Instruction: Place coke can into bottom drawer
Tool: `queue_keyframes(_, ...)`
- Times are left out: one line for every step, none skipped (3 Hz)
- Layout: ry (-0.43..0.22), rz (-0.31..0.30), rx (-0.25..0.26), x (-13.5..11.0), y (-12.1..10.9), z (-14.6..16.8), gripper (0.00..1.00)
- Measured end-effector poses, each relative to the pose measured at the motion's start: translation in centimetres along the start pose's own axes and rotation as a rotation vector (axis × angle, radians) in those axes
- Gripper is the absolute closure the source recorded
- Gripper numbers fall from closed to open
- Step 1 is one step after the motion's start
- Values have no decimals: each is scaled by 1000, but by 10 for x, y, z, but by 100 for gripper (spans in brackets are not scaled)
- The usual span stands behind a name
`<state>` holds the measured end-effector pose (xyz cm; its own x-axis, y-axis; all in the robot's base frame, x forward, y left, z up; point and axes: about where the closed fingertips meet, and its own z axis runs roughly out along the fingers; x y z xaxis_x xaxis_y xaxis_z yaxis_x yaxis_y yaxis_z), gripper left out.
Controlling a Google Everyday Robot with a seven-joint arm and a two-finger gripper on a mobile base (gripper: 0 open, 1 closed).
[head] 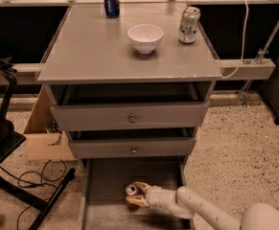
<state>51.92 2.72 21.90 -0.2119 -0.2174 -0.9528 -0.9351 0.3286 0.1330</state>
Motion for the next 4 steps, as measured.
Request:
queue_keyframes(0, 0, 0, 0, 0, 0, 0)
queue_keyframes(-1, -5, -2, -3, 1, -2, 0)
queue_keyframes(-12, -64, -20, -40, 11, -28, 0)
queue_keyframes(34, -125, -19, -80, 25, -76, 0)
